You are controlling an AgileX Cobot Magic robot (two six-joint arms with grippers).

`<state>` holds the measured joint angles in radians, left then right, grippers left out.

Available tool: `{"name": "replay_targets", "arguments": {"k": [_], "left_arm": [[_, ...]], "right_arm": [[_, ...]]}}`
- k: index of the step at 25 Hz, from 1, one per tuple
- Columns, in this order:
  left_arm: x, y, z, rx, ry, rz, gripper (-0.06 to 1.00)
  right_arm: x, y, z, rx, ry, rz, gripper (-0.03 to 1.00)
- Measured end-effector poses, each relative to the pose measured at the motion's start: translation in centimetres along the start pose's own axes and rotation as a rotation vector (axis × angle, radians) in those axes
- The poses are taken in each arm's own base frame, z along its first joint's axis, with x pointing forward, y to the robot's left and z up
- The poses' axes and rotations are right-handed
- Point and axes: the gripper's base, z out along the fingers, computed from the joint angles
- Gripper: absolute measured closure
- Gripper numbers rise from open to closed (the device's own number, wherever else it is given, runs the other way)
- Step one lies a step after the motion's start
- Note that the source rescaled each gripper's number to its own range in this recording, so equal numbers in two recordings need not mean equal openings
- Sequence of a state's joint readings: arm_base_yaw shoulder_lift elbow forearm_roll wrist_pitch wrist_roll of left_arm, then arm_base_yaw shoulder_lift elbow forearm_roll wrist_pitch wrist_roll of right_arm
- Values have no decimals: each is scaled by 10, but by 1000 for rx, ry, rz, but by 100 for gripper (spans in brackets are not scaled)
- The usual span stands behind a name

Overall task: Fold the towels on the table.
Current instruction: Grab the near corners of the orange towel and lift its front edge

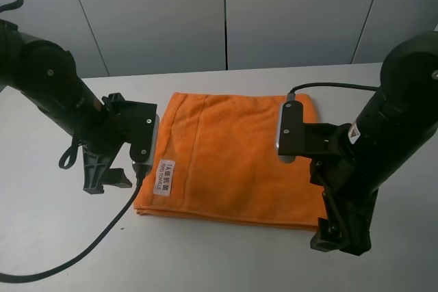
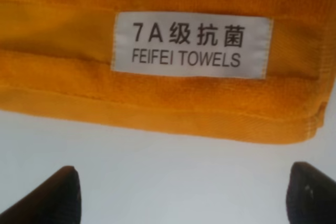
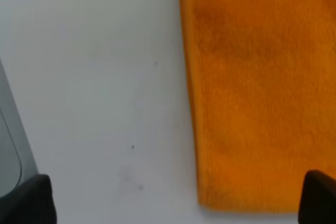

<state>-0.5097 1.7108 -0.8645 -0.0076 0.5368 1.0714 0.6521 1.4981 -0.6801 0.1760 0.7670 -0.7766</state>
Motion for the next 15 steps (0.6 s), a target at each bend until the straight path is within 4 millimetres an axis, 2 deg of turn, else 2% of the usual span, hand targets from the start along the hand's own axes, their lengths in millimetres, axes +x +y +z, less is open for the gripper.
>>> {"name": "replay_targets", "arguments": {"k": [6,15], "left_arm": [[3,-13,10,57,-10,74,-6],[2,-24,14,115,-67,145,-6]], "right_arm": [[-7,-8,20,-21,40,9,-3],[-9,-5,25,-17,46,41,-3]]}}
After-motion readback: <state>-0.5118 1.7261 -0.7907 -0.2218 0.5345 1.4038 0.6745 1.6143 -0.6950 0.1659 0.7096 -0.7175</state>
